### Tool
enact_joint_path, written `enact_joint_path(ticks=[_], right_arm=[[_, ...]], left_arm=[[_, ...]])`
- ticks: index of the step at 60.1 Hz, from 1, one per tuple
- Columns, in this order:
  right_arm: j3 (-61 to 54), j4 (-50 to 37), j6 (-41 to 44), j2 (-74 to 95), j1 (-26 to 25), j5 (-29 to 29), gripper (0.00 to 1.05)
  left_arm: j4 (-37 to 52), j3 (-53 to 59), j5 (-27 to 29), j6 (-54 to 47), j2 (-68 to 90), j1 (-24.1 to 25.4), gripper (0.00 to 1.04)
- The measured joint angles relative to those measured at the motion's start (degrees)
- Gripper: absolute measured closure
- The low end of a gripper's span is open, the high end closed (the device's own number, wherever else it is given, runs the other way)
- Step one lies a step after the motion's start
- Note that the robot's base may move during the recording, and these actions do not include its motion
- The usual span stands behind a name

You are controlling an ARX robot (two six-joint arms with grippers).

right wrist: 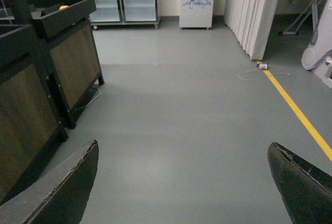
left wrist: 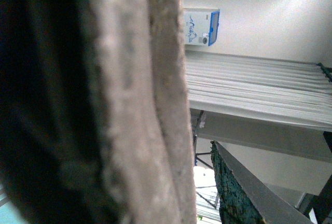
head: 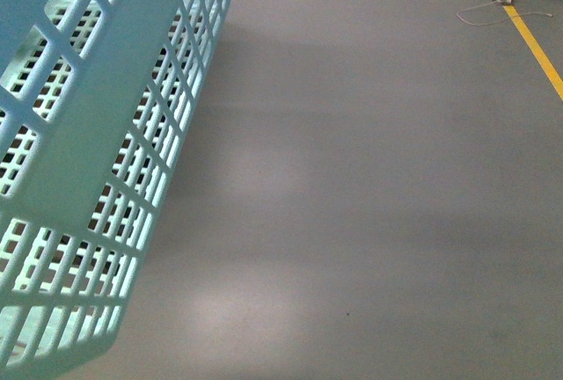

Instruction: Pick lemon and mango into basket

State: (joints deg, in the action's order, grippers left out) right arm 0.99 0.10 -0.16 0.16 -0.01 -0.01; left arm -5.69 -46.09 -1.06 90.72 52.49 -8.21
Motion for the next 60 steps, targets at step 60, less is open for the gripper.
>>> enact_joint_path(ticks=[60], right_arm=[[0.00, -0.02, 0.00, 0.00, 0.00, -0.22, 0.09]], left_arm=[[0.00, -0.20, -1.44, 0.94, 0.02, -0.55, 0.77]])
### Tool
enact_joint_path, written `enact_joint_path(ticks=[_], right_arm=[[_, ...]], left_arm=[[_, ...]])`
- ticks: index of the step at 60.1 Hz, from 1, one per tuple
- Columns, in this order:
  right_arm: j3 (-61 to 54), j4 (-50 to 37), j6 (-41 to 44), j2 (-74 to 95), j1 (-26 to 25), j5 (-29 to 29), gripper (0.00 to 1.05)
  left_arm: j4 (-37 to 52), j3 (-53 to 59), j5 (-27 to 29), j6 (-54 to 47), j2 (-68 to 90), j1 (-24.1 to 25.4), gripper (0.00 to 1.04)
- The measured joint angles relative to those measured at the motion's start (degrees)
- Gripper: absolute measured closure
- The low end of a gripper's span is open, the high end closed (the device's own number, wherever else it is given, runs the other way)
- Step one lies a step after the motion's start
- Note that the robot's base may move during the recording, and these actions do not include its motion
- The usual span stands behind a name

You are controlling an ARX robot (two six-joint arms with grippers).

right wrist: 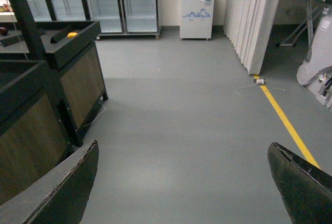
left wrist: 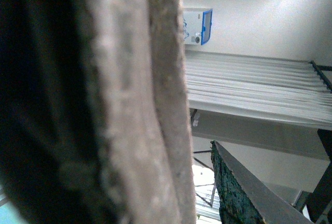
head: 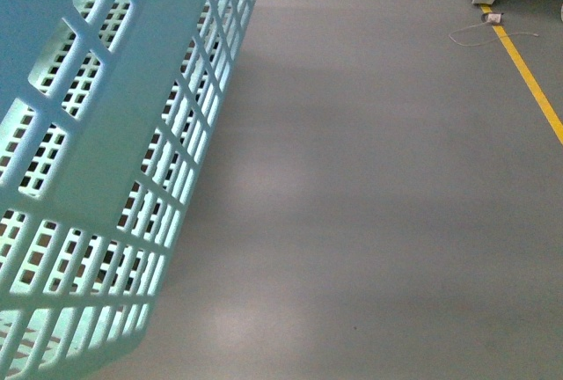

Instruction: Pick lemon and mango into basket

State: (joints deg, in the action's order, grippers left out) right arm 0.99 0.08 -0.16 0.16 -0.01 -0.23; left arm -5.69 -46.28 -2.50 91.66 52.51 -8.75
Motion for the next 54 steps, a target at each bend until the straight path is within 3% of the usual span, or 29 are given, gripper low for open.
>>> enact_joint_path(ticks=[54], right_arm=[[0.00, 0.02, 0.00, 0.00, 0.00, 0.20, 0.09]], left_arm=[[0.00, -0.02, 1.44, -0.96, -0.22, 0.28, 0.77]])
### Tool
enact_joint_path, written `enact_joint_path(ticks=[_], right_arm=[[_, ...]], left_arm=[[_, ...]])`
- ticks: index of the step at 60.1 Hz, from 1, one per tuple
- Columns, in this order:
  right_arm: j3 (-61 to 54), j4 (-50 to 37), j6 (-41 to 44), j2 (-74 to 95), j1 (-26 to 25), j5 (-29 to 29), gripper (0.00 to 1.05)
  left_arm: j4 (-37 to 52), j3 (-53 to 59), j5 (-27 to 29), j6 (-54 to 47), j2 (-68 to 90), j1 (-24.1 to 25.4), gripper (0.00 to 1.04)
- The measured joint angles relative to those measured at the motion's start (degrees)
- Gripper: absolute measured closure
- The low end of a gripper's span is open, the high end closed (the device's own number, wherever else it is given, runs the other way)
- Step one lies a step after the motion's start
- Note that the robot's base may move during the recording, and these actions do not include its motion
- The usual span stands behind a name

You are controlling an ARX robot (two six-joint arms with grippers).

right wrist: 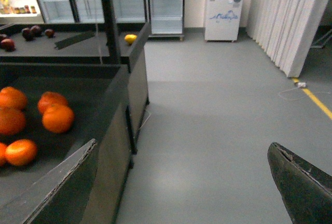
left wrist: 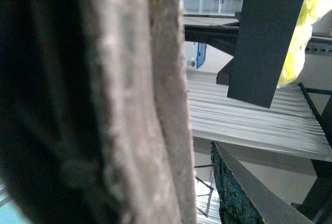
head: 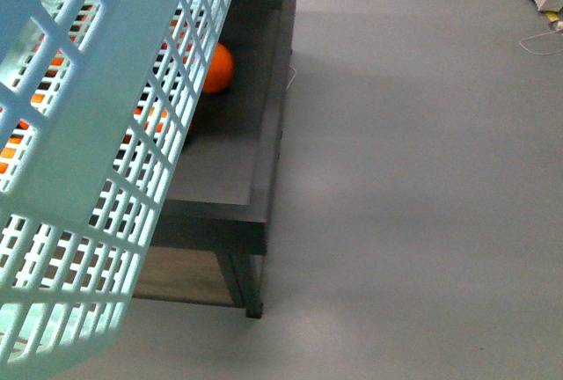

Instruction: Pick lemon and mango into basket

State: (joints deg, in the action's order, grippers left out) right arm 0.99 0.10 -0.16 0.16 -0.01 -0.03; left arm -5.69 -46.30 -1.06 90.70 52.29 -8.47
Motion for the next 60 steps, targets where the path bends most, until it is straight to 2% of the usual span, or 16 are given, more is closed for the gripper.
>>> enact_joint_path(ticks=[60], right_arm=[[0.00, -0.02, 0.04, 0.02, 0.02, -0.24, 0.09]], left_arm=[[0.07, -0.07, 0.02, -0.04, 0.00, 0.02, 0.77]])
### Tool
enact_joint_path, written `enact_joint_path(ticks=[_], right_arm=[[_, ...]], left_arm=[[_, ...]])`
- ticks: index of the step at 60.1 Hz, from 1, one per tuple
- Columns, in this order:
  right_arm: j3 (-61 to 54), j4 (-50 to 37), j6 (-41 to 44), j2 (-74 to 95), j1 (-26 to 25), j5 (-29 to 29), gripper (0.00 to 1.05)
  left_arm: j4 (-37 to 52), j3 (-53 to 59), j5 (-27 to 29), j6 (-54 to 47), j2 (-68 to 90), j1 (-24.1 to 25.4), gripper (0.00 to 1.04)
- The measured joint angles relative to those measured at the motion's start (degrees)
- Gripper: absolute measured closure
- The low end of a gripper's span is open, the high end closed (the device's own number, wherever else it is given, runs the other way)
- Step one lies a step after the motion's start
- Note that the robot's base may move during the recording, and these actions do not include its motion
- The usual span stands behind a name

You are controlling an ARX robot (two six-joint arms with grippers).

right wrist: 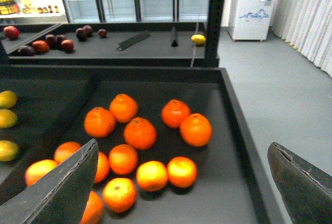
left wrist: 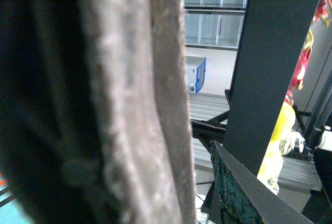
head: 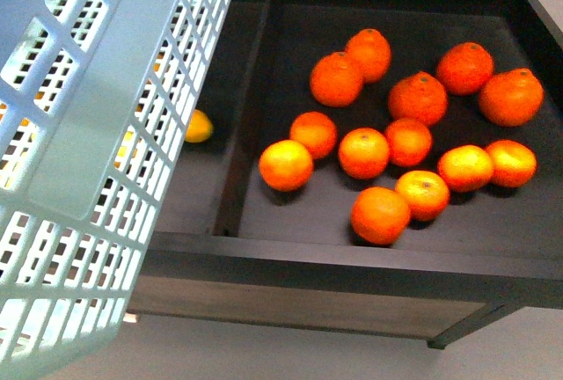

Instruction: Pick lemon and mango into basket

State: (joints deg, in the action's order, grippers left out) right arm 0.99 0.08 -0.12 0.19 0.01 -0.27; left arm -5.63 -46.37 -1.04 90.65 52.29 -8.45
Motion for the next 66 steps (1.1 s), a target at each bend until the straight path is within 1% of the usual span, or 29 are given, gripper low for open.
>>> enact_joint_path(ticks=[66], right_arm=[[0.00, 0.02, -0.07, -0.02, -0.02, 0.28, 0.09]], left_arm=[[-0.02, 0.00, -0.04, 0.07, -0.02, 0.00, 0.77]])
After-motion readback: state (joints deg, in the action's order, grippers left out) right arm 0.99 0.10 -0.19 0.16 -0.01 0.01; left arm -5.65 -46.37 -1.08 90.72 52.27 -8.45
